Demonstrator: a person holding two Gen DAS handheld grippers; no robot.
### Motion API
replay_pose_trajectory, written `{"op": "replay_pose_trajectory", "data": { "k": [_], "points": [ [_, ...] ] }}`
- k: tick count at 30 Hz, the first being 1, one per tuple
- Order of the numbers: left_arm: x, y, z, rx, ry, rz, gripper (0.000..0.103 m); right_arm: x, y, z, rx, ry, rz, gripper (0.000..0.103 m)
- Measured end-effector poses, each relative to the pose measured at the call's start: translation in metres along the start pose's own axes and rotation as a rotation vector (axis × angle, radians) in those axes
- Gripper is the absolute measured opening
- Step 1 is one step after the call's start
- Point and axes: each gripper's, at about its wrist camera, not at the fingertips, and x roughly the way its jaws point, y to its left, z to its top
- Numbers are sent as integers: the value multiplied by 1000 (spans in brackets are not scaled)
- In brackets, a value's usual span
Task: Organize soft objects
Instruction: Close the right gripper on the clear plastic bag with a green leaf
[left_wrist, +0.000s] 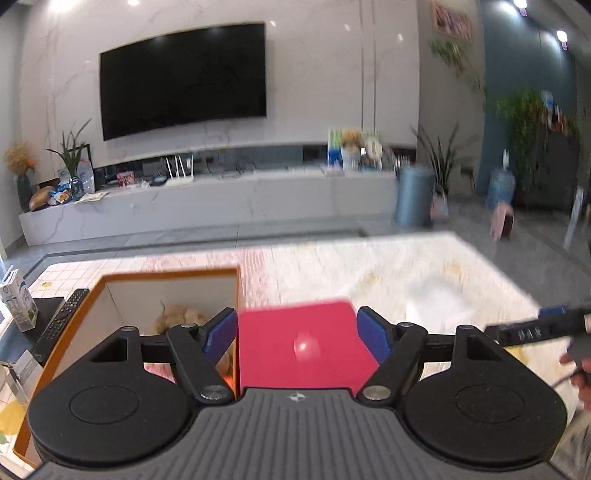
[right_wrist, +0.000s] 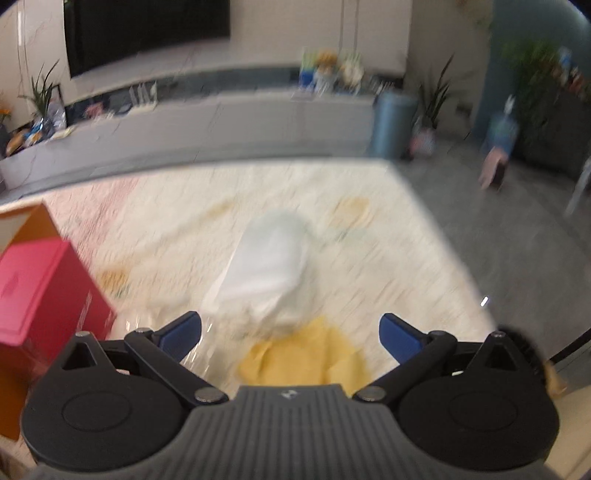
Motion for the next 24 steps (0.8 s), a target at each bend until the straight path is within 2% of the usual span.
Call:
{"op": "replay_pose_trajectory", "data": {
  "k": [3,5,7,10,16,19,24],
  "points": [
    [5,-1,-14,12,35,-29,85,18,13,-5,-4,59,49,100],
    [6,2,-20,9,59,-56,85,22,29,-8,-79,56,89,100],
    [6,5,-24,1,73,-67,85,20,52,-14,-243,29,103,100],
    [0,8,-27,5,68,-75,84,19,92,-36,-570,-2,95,100],
    [-8,14,-28,3,70,-99,84,31,145,-75,-1041,-142,-5,100],
    [-6,16,-30,-1,86,-115,84,47,153,-71,-1061,-98,12,100],
    [-6,22,-32,-18,103,-121,84,73,147,-49,-911,-74,32,98]
  ]
}}
